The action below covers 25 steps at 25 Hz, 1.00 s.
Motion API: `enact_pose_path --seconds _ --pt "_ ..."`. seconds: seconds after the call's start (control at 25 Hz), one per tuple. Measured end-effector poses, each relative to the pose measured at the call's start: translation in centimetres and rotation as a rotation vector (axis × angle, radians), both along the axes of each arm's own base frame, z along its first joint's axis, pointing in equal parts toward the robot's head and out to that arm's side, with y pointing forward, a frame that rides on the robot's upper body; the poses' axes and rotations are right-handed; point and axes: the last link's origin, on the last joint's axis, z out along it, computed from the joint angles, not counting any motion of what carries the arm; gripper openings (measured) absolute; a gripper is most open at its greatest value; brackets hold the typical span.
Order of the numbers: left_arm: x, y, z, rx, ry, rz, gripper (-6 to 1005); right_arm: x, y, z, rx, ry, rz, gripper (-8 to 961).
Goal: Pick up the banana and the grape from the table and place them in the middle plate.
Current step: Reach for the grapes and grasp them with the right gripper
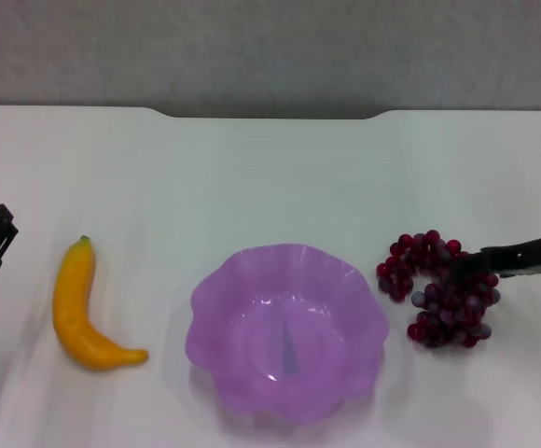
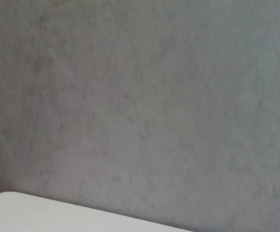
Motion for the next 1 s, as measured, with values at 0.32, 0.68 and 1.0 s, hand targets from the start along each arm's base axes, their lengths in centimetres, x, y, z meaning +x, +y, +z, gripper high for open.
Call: enact_pose_path --seconds 0.32,0.68,1.0 --pt "0.0 -0.1 0.0 0.000 -0.001 0.001 890 0.1 -0.4 -2.8 -0.013 -0.029 0.053 873" --pt "0.1 0.0 0.0 0.001 -0.002 -0.002 890 0.6 -0.6 -3.8 -0.017 -0.095 0.085 867" --pt "0.1 0.1 0.0 0.001 -0.002 -0.004 890 0.2 -0.6 -4.8 -0.032 -0.134 0.131 863"
